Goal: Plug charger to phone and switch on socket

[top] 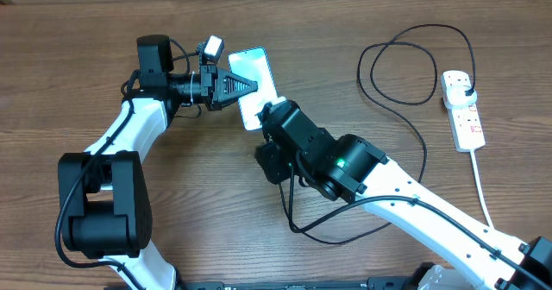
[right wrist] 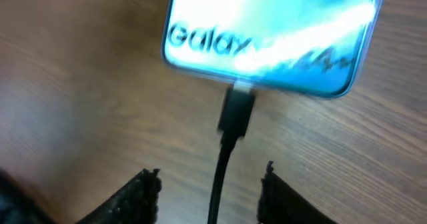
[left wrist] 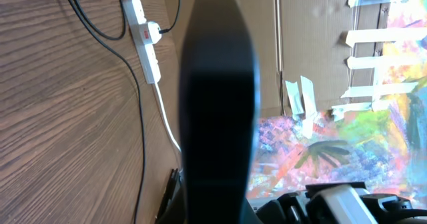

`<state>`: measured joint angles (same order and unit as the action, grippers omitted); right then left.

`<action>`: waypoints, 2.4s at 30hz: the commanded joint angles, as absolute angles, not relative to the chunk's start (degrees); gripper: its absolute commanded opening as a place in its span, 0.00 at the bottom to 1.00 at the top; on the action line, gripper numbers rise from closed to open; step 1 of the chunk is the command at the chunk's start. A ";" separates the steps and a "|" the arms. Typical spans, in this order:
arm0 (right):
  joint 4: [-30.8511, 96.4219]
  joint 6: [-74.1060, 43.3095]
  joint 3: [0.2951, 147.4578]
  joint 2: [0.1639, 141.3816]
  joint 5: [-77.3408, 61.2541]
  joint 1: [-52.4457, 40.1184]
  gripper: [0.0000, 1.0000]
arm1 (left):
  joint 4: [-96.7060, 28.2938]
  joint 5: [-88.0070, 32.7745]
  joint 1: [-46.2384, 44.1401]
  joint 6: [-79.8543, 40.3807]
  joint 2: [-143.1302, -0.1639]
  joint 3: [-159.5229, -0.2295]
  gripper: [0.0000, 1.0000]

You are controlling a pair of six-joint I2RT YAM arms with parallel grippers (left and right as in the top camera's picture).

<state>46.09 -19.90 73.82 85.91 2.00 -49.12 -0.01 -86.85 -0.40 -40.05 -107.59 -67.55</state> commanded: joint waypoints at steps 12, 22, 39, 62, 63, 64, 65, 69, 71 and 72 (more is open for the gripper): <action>43.81 -21.52 74.13 90.39 5.30 -49.45 0.23 | 0.27 -88.14 -0.69 -38.54 -107.57 -68.58 0.04; 39.03 -20.71 74.15 90.56 5.65 -49.30 0.04 | 0.21 -90.65 -0.69 -36.07 -107.57 -68.58 0.04; 31.64 -15.99 76.40 90.56 7.51 -48.38 0.04 | -0.78 -90.70 -3.51 -33.34 -107.53 -68.58 0.04; 54.94 -14.92 93.41 82.35 6.55 -46.72 1.00 | 0.05 -83.42 -7.70 -26.41 -106.37 -68.64 0.04; 57.30 -14.92 94.21 80.75 7.09 -46.72 1.00 | 3.49 -82.06 -8.93 -29.02 -106.37 -68.66 0.04; 59.57 -14.92 94.80 78.91 8.10 -46.74 1.00 | 7.33 -80.38 -10.55 -31.88 -106.37 -68.69 0.04; 61.84 -14.94 95.13 76.88 9.54 -46.72 1.00 | 11.00 -78.67 -12.27 -34.61 -106.37 -68.84 0.04; 68.66 -16.97 95.29 69.47 16.32 -46.72 1.00 | 14.85 -70.50 -18.26 -36.62 -106.39 -70.32 0.04; 72.05 -20.23 95.26 65.76 21.23 -46.72 1.00 | 11.03 -64.82 -20.14 -34.24 -106.50 -70.76 0.04; 73.52 -21.85 95.26 64.25 23.31 -46.72 1.00 | 7.92 -62.19 -20.60 -31.88 -106.50 -70.78 0.04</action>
<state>71.33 -16.99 94.17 68.58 13.96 -46.87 11.84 -72.36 -18.33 -32.84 -107.37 -69.21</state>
